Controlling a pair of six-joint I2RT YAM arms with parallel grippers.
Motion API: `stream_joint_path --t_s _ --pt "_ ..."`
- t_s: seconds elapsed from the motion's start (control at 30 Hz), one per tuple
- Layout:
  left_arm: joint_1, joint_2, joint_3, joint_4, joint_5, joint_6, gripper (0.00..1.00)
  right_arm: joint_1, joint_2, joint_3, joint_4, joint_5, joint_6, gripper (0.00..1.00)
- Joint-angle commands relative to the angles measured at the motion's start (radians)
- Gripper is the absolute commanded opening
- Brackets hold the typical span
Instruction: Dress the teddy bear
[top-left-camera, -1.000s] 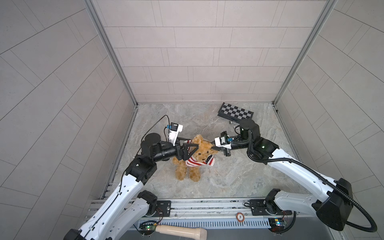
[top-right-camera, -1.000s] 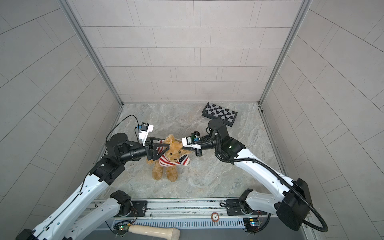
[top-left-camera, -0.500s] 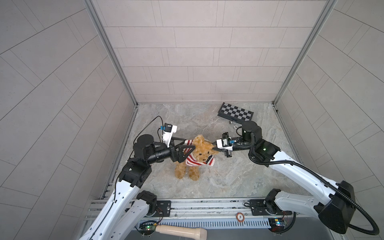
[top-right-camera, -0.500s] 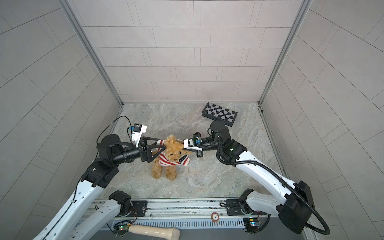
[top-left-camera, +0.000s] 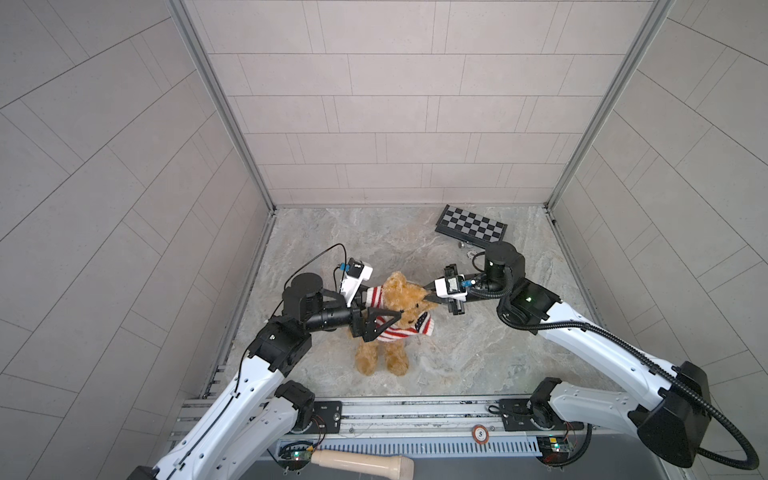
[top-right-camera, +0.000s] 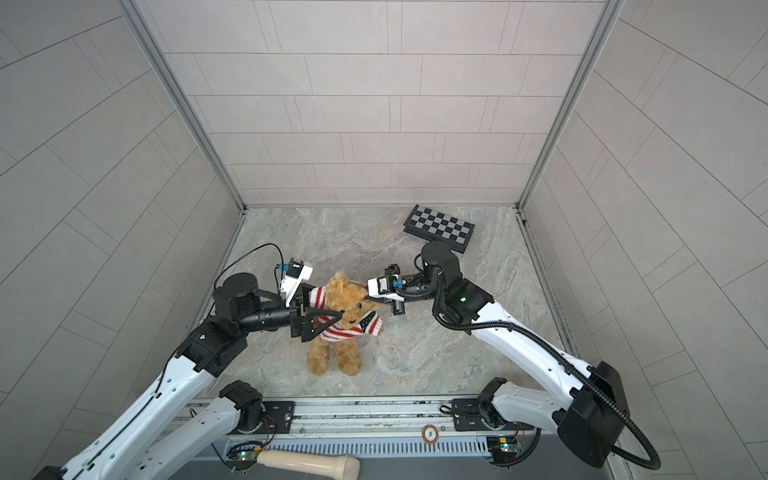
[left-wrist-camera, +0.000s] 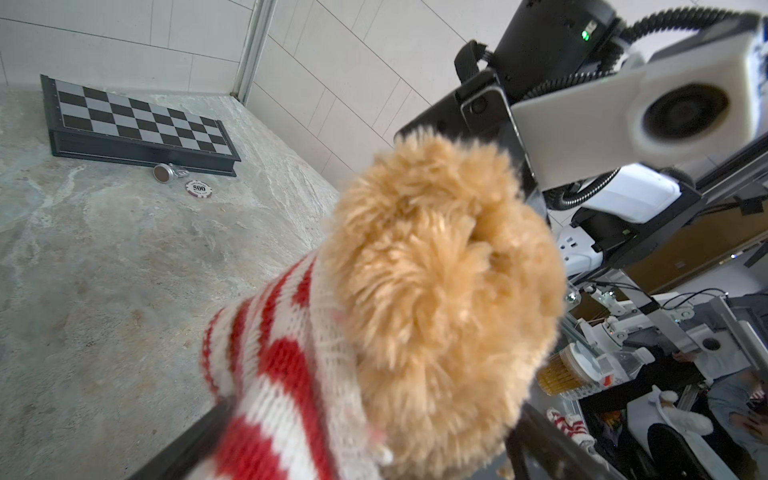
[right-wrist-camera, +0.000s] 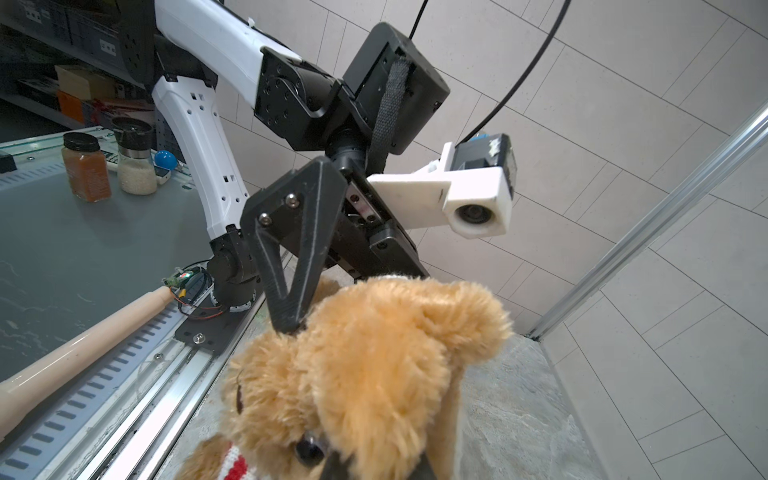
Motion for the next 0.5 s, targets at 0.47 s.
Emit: stream_joint_path --t_s 0.47 --pt "-0.013 -0.087 -0.018 -0.075 -0.181 0.116 1.00 -0.025 -0.095 -0.045 0.334 -0.104 0.191 0.00"
